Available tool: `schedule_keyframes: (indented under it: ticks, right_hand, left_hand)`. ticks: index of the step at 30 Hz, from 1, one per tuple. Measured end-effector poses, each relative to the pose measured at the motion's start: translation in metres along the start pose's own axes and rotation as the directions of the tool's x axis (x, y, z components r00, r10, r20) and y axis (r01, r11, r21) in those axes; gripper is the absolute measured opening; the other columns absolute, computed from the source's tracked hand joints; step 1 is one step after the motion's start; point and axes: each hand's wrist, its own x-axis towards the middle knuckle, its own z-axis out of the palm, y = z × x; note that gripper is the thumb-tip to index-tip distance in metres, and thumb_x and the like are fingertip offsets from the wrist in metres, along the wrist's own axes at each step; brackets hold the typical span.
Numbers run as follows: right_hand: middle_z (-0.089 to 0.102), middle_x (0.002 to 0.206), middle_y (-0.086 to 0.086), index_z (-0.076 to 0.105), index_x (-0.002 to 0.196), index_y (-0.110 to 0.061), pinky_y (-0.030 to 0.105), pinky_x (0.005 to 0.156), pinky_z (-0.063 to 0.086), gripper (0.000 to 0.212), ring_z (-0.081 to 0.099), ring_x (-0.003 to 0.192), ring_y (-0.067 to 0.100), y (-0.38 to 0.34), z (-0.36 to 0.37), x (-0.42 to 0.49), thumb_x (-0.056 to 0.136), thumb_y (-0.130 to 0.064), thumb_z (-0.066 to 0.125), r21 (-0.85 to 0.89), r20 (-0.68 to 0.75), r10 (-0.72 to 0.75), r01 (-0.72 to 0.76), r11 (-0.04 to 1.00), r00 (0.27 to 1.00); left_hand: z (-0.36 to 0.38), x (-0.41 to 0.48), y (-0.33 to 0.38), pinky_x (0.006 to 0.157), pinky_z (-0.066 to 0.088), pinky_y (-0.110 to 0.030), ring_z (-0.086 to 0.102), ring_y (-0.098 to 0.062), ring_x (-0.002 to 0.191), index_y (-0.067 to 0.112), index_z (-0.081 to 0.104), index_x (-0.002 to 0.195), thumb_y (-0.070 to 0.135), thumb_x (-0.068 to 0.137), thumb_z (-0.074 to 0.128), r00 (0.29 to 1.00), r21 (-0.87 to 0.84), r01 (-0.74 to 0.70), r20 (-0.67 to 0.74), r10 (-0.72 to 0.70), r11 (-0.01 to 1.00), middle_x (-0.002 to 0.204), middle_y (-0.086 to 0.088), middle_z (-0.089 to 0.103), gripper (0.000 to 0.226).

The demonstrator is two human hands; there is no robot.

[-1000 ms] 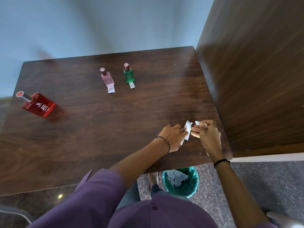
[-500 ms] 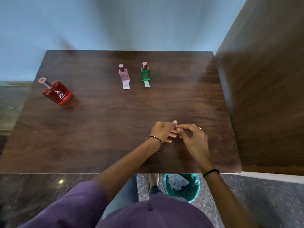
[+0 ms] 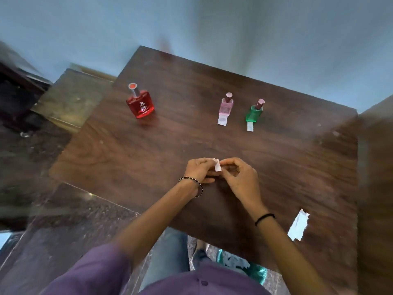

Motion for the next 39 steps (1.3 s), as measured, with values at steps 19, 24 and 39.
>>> schedule_keyframes:
  ticks: [19, 24, 39]
  right_hand:
    - [0.047, 0.154, 0.004, 0.036, 0.154, -0.018, 0.033, 0.102, 0.047, 0.091, 0.054, 0.129, 0.021, -0.129, 0.159, 0.192, 0.080, -0.026, 0.088, -0.014, 0.484, -0.098, 0.119, 0.993, 0.869]
    - [0.051, 0.150, 0.003, 0.039, 0.150, -0.030, 0.040, 0.111, 0.043, 0.094, 0.053, 0.133, 0.024, -0.145, 0.183, 0.227, 0.073, -0.024, 0.092, 0.053, 0.571, -0.178, 0.180, 0.982, 0.801]
    - [0.078, 0.102, -0.008, 0.070, 0.104, -0.031, 0.029, 0.090, 0.057, 0.046, 0.073, 0.097, 0.007, -0.086, 0.108, 0.154, 0.066, -0.043, 0.094, 0.243, 0.369, -0.064, -0.029, 0.970, 0.927]
  left_hand:
    - [-0.107, 0.065, 0.042, 0.055, 0.058, -0.021, 0.072, -0.009, 0.058, 0.001, 0.066, 0.103, 0.000, 0.094, 0.062, 0.944, -0.133, -0.193, -0.294, 0.147, 0.972, 0.087, -0.018, 0.071, 0.010]
    - [-0.113, 0.071, 0.038, 0.060, 0.059, -0.018, 0.071, -0.004, 0.062, -0.005, 0.067, 0.110, 0.001, 0.097, 0.059, 0.949, -0.084, -0.193, -0.268, 0.164, 0.978, 0.091, -0.018, 0.070, 0.017]
    - [-0.107, 0.062, 0.021, 0.055, 0.057, -0.019, 0.073, -0.010, 0.061, -0.002, 0.069, 0.103, 0.002, 0.094, 0.063, 0.973, 0.027, -0.127, -0.193, 0.130, 0.991, 0.087, -0.019, 0.072, 0.011]
